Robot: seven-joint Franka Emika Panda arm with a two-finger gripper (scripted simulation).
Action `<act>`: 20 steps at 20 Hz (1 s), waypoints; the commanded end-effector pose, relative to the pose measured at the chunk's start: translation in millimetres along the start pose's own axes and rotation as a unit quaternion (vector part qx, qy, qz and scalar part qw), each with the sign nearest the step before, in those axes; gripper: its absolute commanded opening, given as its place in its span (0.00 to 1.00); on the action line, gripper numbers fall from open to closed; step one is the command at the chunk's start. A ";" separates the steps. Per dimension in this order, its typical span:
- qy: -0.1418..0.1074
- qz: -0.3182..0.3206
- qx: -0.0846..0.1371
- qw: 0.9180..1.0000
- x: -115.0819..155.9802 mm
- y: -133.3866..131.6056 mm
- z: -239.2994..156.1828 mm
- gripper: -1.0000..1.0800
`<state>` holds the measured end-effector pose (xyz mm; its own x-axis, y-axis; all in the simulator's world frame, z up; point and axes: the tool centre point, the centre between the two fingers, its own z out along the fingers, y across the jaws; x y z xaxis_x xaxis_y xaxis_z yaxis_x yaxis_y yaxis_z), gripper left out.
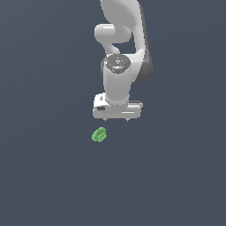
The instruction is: Pick up the object and move it to a goal position.
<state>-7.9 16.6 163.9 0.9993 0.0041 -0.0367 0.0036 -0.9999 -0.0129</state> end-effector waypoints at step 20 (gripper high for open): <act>0.012 -0.014 -0.010 1.000 2.9 8.9 -9.0 0.96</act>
<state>-4.9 8.5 173.5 0.9991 0.0391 -0.0131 0.0392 -0.9992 0.0074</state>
